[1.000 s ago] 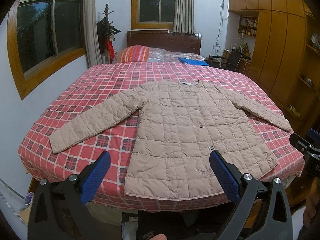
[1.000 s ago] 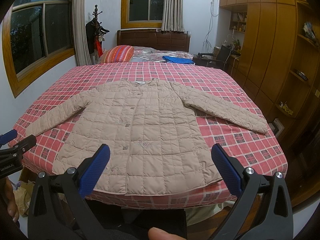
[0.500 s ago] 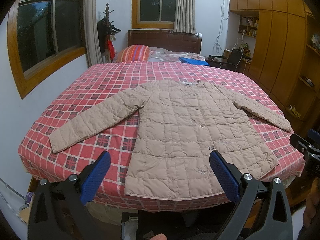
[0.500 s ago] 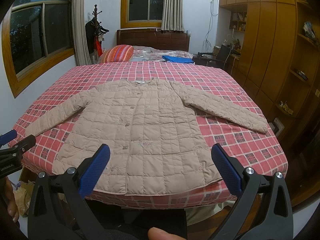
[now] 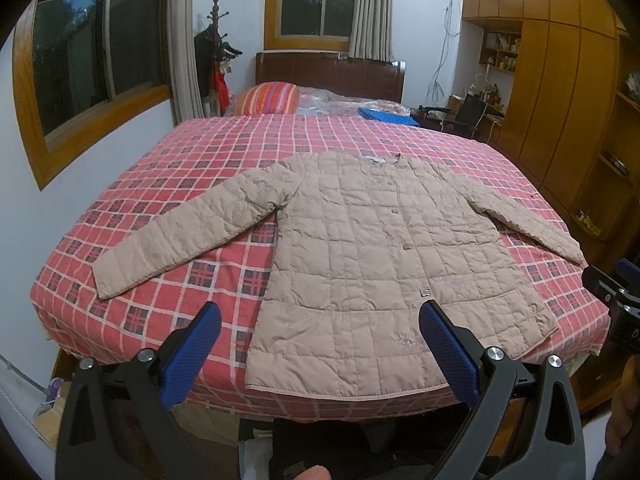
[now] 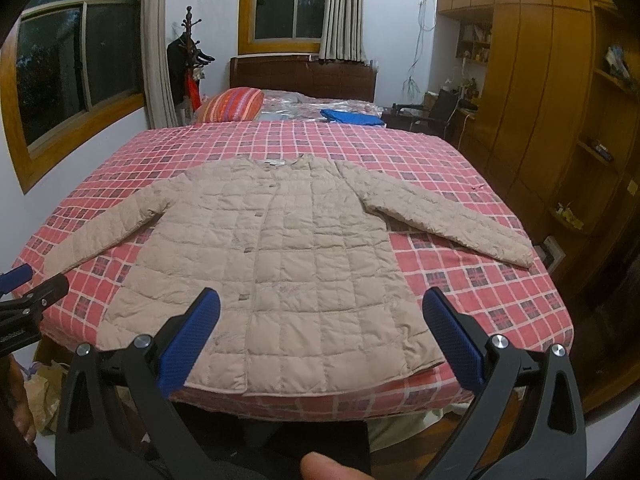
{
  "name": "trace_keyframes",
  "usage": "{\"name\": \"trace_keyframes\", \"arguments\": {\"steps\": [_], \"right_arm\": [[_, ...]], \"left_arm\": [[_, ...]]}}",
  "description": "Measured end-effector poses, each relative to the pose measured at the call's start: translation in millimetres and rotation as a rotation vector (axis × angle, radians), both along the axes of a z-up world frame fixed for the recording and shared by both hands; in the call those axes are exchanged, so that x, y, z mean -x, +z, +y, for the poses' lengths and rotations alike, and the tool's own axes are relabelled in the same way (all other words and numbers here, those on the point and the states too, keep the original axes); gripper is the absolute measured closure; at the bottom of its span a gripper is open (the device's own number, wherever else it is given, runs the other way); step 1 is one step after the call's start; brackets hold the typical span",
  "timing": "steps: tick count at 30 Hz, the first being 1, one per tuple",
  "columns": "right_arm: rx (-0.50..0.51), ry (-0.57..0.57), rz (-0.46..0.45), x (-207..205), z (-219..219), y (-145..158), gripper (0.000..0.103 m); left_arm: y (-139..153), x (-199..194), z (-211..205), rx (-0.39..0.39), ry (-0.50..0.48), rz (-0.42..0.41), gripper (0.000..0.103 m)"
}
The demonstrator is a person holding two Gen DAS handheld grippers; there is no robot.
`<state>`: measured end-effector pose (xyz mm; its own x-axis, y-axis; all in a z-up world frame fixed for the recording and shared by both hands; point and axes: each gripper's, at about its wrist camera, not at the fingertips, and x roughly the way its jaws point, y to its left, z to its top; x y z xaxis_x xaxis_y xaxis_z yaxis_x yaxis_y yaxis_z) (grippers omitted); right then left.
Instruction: Fold large clothes
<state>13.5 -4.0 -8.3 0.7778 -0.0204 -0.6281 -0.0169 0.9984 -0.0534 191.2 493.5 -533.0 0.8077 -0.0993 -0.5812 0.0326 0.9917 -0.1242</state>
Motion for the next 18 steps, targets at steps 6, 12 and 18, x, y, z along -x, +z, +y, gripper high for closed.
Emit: {"name": "trace_keyframes", "arguments": {"steps": [6, 12, 18], "right_arm": [[-0.112, 0.048, -0.049, -30.0, -32.9, -6.5, 0.002], [-0.333, -0.102, 0.066, -90.6, -115.2, -28.8, 0.002], [-0.610, -0.326, 0.129, -142.8, -229.9, -78.5, 0.017]], "left_arm": [[-7.8, -26.1, 8.3, 0.057, -0.033, -0.009, 0.004], [-16.5, -68.9, 26.4, 0.160, -0.077, -0.066, 0.004], [-18.6, -116.9, 28.8, 0.122, -0.088, -0.080, 0.004]]}}
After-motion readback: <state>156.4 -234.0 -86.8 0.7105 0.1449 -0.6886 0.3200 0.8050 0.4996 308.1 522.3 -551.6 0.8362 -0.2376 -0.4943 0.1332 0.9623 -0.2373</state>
